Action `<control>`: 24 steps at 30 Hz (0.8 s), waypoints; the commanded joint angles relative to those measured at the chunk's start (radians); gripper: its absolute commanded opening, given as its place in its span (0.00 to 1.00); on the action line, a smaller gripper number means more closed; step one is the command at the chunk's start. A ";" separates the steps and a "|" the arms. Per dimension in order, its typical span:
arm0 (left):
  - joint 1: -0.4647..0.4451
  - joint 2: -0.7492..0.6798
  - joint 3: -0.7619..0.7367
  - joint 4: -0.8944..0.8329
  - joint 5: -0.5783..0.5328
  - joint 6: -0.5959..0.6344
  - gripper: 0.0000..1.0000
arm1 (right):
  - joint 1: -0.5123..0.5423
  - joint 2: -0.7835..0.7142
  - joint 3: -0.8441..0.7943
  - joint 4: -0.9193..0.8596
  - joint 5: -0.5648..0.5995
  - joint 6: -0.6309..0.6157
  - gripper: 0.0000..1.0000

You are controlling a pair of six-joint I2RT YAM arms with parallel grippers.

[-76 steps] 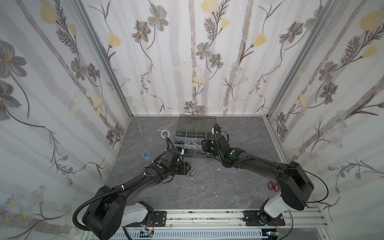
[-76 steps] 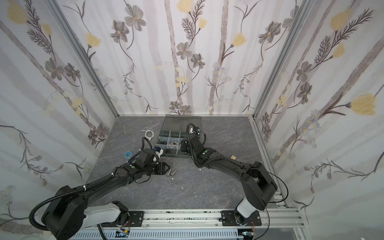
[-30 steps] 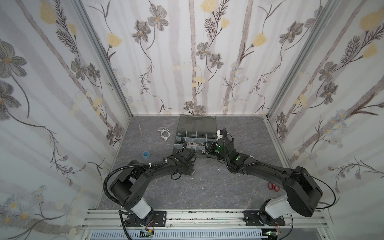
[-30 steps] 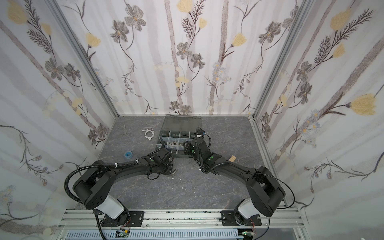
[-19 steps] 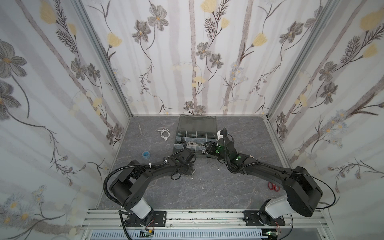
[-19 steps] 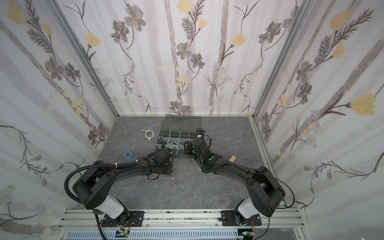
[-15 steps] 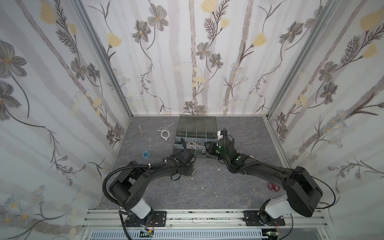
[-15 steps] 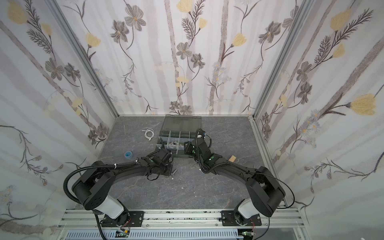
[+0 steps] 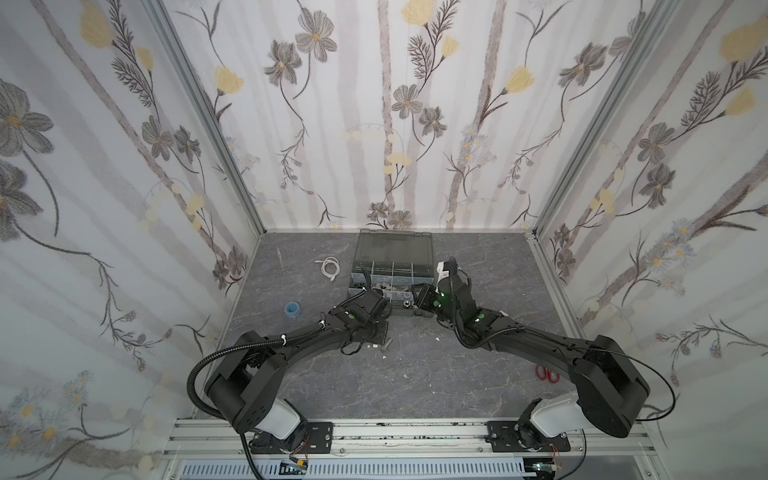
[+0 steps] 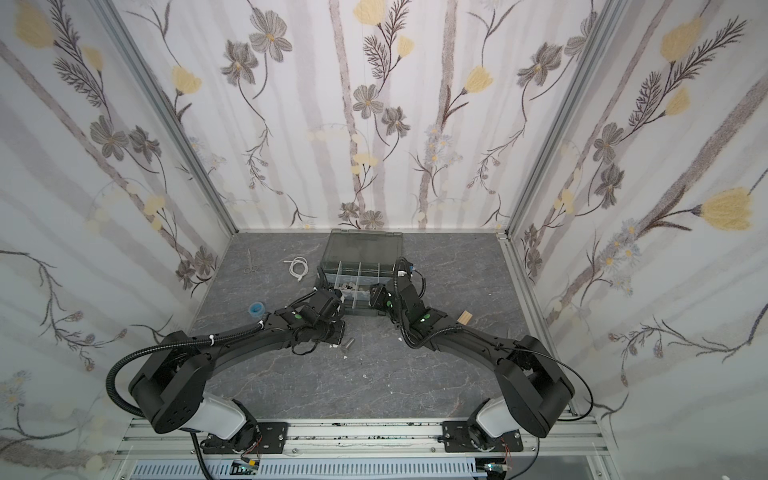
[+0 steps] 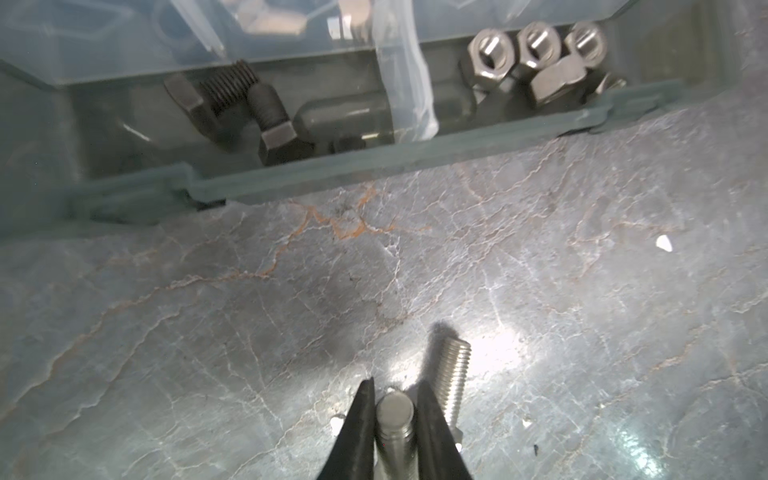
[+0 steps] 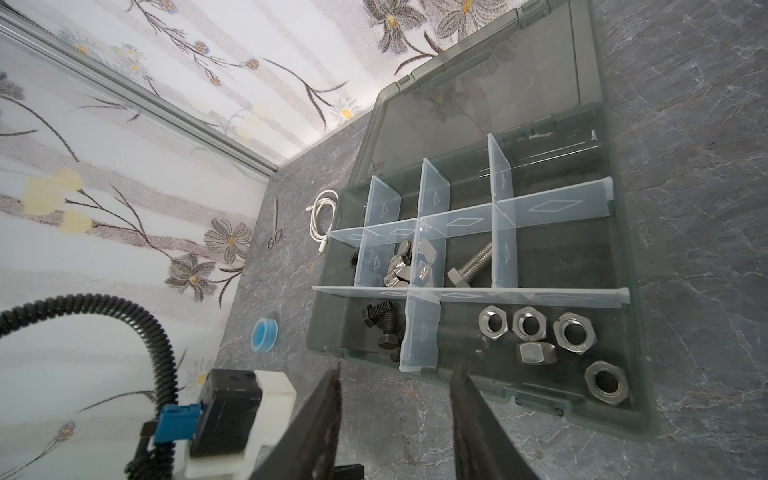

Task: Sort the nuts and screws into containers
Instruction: 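Lift the bolt with the left gripper over the box while the right gripper draws back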

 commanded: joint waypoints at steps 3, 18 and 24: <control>0.015 0.006 0.091 -0.004 -0.018 0.037 0.17 | -0.010 -0.039 -0.028 0.035 0.018 0.013 0.44; 0.065 0.160 0.360 -0.004 0.013 0.106 0.13 | -0.023 -0.149 -0.078 -0.011 0.067 0.011 0.44; 0.099 0.253 0.488 -0.003 0.033 0.133 0.12 | -0.029 -0.191 -0.112 -0.025 0.086 0.011 0.44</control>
